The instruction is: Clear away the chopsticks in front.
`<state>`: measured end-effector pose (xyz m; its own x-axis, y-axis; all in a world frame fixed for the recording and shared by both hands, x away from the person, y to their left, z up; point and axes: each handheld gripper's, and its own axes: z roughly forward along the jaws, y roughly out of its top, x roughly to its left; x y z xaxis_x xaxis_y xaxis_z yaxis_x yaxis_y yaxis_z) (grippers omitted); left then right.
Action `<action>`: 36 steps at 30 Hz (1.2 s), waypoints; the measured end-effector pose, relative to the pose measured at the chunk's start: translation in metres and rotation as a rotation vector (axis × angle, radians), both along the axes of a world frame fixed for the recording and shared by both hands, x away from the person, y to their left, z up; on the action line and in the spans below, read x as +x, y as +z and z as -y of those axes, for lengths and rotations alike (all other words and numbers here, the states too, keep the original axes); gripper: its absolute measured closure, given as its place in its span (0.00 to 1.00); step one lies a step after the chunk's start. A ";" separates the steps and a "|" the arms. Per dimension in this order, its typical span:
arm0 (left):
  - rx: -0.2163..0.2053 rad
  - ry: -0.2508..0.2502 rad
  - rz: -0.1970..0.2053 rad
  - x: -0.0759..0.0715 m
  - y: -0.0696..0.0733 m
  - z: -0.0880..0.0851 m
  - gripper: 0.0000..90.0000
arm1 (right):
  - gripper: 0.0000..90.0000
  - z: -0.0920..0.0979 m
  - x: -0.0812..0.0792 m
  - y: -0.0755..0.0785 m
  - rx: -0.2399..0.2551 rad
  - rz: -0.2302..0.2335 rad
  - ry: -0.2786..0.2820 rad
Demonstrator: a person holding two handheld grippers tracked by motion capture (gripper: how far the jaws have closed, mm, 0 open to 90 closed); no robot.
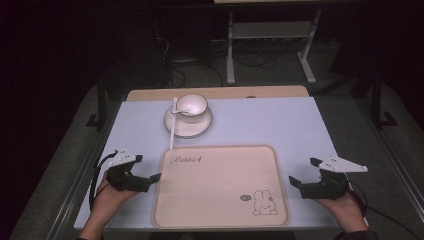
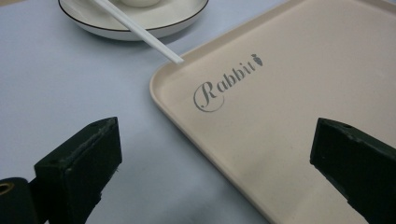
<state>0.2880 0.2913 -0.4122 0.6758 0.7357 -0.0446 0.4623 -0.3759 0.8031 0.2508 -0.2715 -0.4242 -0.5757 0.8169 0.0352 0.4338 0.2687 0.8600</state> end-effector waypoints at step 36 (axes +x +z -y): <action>0.021 0.036 -0.022 0.077 0.017 0.022 0.02 | 0.01 -0.001 -0.002 0.002 0.023 0.014 0.008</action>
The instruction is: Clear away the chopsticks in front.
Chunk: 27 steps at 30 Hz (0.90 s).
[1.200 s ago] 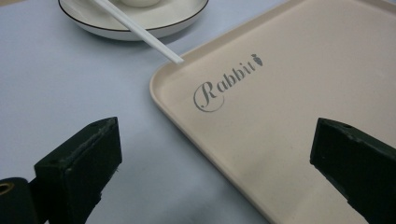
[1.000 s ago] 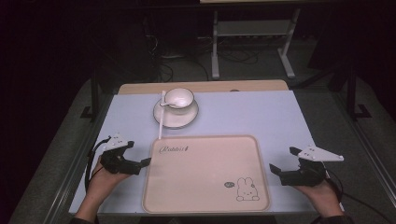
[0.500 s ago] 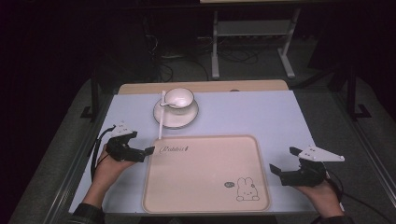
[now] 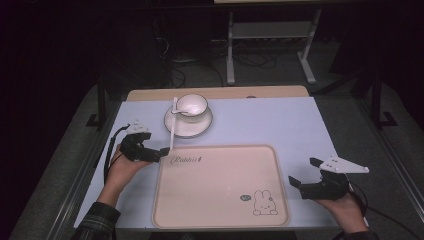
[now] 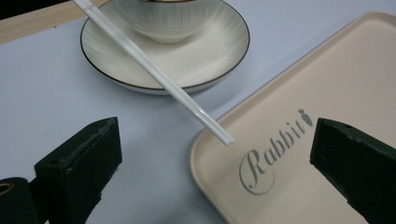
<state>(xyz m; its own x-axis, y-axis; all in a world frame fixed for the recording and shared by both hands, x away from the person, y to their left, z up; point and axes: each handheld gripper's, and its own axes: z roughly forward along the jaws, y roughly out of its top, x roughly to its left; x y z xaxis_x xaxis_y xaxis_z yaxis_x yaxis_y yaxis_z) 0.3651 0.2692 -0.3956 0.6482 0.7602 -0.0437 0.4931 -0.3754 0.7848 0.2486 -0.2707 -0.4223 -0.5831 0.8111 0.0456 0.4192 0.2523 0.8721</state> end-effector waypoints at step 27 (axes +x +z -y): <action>0.119 0.064 -0.036 0.090 -0.004 0.031 0.47 | 0.01 0.004 0.000 0.000 0.018 0.000 -0.005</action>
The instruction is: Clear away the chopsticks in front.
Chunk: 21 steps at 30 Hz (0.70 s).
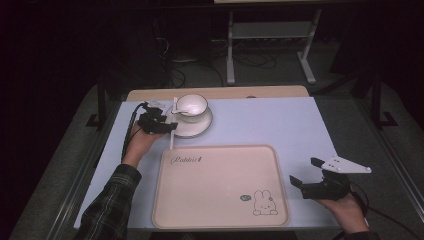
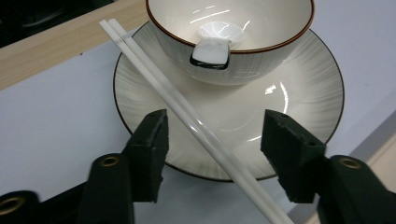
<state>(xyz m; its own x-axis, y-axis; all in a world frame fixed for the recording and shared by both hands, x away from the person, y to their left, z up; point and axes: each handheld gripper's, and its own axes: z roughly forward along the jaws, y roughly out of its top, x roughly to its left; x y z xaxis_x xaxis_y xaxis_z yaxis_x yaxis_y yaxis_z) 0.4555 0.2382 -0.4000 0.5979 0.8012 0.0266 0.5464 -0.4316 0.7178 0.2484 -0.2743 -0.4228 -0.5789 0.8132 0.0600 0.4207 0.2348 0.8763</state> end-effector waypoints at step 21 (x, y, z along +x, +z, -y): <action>0.045 0.091 -0.076 0.021 -0.014 0.011 0.76 | 0.02 0.001 0.000 0.000 0.007 0.000 -0.002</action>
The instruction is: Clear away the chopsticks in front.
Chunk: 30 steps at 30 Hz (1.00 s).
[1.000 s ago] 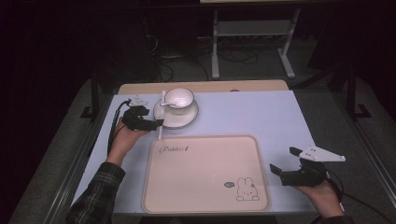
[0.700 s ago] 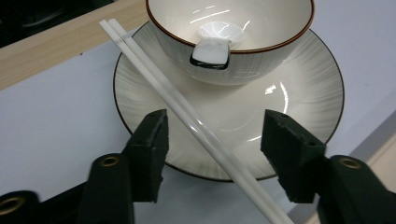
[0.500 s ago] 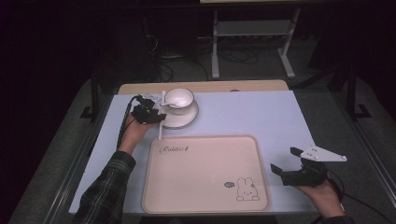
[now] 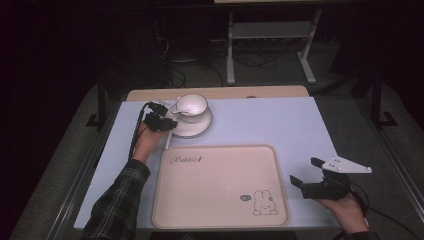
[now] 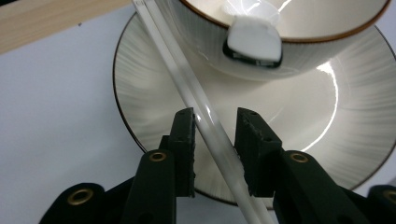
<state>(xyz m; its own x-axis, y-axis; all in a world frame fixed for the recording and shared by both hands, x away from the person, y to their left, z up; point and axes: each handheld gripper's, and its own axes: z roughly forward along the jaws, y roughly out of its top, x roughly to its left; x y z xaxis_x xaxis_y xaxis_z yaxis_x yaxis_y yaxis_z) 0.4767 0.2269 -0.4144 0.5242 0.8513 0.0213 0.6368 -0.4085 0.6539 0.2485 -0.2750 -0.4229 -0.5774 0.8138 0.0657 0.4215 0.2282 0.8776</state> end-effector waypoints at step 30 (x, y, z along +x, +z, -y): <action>0.021 0.041 0.029 0.024 0.004 0.002 0.84 | 0.02 0.002 -0.001 0.000 0.006 -0.003 -0.005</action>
<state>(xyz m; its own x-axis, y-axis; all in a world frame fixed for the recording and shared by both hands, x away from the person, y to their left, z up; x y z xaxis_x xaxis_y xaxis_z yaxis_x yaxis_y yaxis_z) 0.5004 0.2253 -0.4100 0.4877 0.8713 0.0545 0.6341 -0.3964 0.6639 0.2477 -0.2774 -0.4231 -0.5728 0.8165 0.0721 0.4254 0.2209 0.8776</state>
